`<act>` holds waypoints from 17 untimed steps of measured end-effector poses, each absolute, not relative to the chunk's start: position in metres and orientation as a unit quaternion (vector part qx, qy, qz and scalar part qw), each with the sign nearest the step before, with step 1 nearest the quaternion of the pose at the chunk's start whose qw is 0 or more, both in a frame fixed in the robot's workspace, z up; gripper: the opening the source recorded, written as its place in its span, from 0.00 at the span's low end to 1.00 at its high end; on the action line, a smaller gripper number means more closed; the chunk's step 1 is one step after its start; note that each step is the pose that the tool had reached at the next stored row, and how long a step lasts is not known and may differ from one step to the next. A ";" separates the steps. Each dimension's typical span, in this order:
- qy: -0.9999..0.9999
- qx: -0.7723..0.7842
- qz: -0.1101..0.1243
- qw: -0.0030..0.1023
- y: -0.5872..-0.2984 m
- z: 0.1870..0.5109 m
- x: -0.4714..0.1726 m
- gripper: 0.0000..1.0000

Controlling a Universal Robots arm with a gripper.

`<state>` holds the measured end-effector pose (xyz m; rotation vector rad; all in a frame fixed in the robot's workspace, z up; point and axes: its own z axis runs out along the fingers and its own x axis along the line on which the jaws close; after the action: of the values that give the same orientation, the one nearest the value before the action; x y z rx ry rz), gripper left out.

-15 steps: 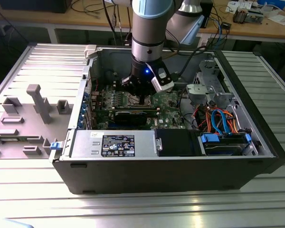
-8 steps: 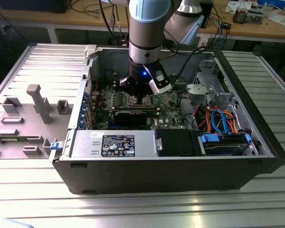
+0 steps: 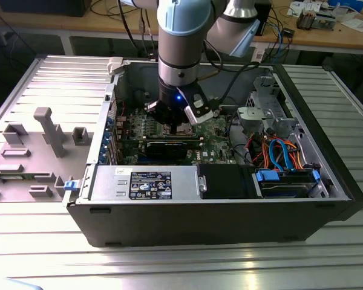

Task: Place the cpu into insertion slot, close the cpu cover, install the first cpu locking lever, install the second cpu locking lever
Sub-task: 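Install the second cpu locking lever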

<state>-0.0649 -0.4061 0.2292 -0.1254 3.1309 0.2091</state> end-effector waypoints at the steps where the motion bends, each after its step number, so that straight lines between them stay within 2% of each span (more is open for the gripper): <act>1: 0.997 -0.045 0.067 0.000 -0.406 0.228 -0.065 0.11; 17: 0.995 -0.063 0.077 -0.001 -0.412 0.219 -0.083 0.11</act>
<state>-0.0834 -0.4119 0.2193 -0.1969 3.1276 0.2425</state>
